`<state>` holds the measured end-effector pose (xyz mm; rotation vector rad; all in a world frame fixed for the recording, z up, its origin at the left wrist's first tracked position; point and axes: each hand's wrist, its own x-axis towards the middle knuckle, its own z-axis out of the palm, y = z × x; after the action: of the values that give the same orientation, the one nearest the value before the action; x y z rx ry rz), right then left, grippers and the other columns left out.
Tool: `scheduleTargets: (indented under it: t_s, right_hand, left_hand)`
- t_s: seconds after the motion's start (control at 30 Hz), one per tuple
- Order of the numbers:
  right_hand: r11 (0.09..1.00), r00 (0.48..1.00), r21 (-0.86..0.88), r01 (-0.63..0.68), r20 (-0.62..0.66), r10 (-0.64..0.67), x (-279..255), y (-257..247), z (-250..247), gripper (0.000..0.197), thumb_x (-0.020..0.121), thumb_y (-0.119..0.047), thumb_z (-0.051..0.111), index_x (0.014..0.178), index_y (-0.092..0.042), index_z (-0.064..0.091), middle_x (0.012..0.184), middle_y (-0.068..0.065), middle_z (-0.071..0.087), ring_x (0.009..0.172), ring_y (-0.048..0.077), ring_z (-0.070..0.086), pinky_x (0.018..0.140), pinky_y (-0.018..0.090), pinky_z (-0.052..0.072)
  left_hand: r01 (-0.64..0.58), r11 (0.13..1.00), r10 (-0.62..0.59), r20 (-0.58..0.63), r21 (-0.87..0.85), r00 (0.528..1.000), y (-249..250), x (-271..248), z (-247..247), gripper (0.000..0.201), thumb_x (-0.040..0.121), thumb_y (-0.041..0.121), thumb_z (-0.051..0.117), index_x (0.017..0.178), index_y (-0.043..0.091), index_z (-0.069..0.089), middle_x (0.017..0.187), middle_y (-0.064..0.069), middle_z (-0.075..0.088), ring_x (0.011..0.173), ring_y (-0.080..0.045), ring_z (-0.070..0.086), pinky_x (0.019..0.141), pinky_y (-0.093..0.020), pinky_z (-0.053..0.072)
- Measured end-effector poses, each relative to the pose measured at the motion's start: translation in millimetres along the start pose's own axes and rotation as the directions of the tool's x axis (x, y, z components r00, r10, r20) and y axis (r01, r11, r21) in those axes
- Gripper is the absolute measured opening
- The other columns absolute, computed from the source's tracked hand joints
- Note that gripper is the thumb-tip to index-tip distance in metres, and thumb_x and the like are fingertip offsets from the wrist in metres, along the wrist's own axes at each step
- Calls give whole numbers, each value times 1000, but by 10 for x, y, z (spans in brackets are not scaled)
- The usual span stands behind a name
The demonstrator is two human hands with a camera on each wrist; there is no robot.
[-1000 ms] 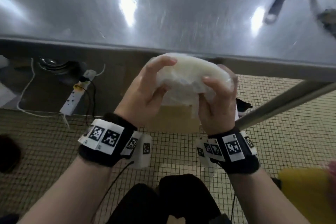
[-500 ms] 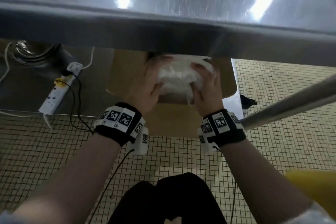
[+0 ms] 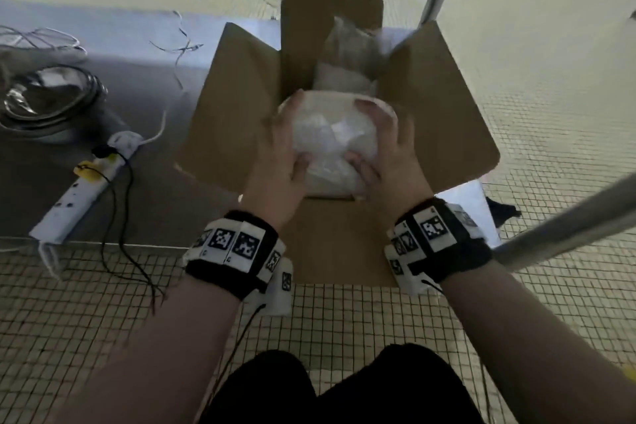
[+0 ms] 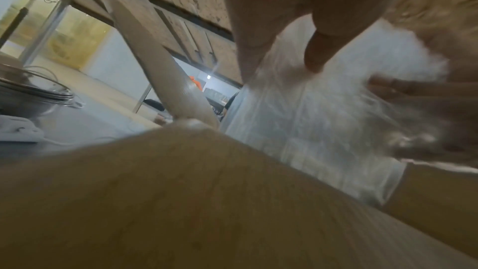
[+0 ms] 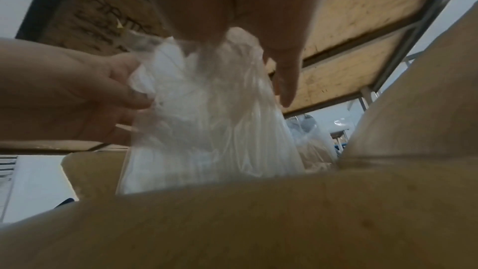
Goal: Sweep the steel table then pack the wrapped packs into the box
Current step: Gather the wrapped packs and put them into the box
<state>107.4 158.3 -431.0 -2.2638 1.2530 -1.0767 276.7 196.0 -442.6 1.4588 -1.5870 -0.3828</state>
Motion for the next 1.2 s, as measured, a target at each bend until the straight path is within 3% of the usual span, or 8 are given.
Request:
scheduleTargets:
  t_s: [0.1,0.2,0.27,0.43,0.57,0.9,1.1,1.2]
  right_hand:
    - [991,995,-100,-89,-61,83,4,34,111,77,88,-46,59,146,-47,10,151,21,22,136,41,32,108,55,37]
    - [913,970,-329,-242,-61,235,42,134,192,93,87,-54,56,151,-40,-10,161,18,2,144,45,17,110,60,26]
    - [845,937,-427,-323,-18,349,34,221,235,94,88,-56,54,150,-41,-15,162,13,-10,143,47,17,111,61,24]
    - [822,927,-517,-239,130,352,-442,352,293,78,94,-58,41,153,-38,-7,163,7,-15,145,42,15,116,58,15]
    - [819,968,-565,-103,134,214,-880,462,500,73,90,-66,23,154,-31,17,163,10,12,145,38,25,115,59,17]
    - [785,991,-615,-79,34,126,-717,718,760,68,92,-63,29,151,-30,27,158,9,30,143,40,26,112,63,16]
    - [793,965,-598,-116,123,233,-486,778,713,64,95,-58,26,153,-32,20,160,6,24,146,37,19,114,61,10]
    - [806,879,-578,-129,310,363,-414,613,453,58,102,-44,25,154,-35,2,165,0,3,151,30,1,119,53,0]
  left_hand:
    - [-16,995,26,-97,100,995,-100,-73,151,75,96,14,48,146,27,-6,157,-14,6,142,-19,11,108,-11,4]
    - [103,942,-110,3,318,994,-328,-53,256,71,99,24,39,148,26,-13,159,-13,-9,146,-34,-5,115,-44,3]
    - [170,869,-241,99,464,965,-440,-75,279,69,99,26,38,149,31,-9,158,-17,-9,144,-42,-3,116,-51,4]
    - [14,841,-157,218,541,963,-426,-401,262,65,98,46,34,150,31,-1,159,-11,-11,144,-40,-9,115,-49,-7]
    - [-122,775,-25,223,620,974,-571,-701,405,67,94,55,25,151,21,13,160,-11,2,145,-39,-1,113,-56,-5]
    - [-170,707,95,147,687,985,-902,-519,628,67,96,53,33,149,17,13,159,-11,12,145,-37,5,111,-60,-2]
    - [-128,711,-10,192,692,981,-879,-310,675,67,94,52,34,149,17,18,158,-10,17,144,-37,13,111,-60,-1]
    - [-72,734,-202,318,676,926,-631,-227,505,67,96,51,31,151,20,8,160,-5,2,146,-33,0,113,-55,-7]
